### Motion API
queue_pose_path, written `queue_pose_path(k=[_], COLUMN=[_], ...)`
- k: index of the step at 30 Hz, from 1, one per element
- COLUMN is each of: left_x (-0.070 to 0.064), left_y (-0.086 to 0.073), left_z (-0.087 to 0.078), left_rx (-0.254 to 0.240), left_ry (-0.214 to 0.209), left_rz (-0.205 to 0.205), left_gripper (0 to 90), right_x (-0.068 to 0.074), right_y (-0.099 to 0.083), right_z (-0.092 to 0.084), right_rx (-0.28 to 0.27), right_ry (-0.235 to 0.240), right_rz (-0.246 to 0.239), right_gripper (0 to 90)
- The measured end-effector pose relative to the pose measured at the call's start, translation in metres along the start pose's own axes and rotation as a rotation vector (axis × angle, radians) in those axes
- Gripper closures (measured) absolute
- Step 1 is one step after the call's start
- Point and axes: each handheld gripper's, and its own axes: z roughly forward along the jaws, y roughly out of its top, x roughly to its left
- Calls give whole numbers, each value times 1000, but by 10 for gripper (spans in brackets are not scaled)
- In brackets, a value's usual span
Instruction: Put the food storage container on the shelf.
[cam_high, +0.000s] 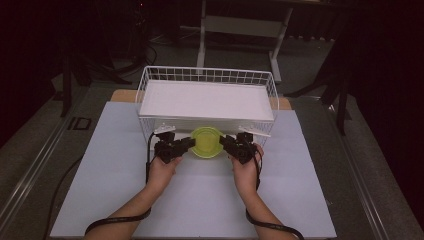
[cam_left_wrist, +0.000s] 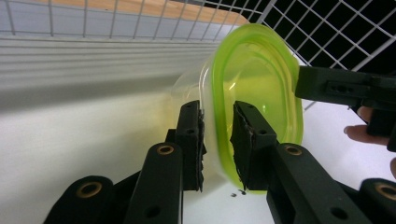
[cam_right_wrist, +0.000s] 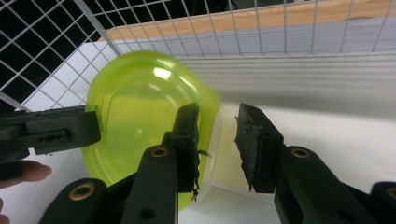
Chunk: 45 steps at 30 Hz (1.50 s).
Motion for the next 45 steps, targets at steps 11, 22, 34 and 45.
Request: queue_pose_path(k=[11, 22, 34, 45], left_x=[5, 4, 9, 0], left_y=[5, 6, 3, -20], left_z=[8, 9, 2, -22], left_rx=[-8, -33, -77, -103], left_ry=[7, 73, 89, 58], left_rz=[-5, 22, 33, 218], left_gripper=[594, 429, 184, 13], right_x=[-2, 6, 17, 29], right_y=[-3, -6, -16, -34], right_z=[6, -1, -2, 12], right_rx=[-5, -25, -17, 79], right_ry=[1, 19, 63, 60], right_rz=[17, -10, -61, -138], right_gripper=[687, 645, 646, 899])
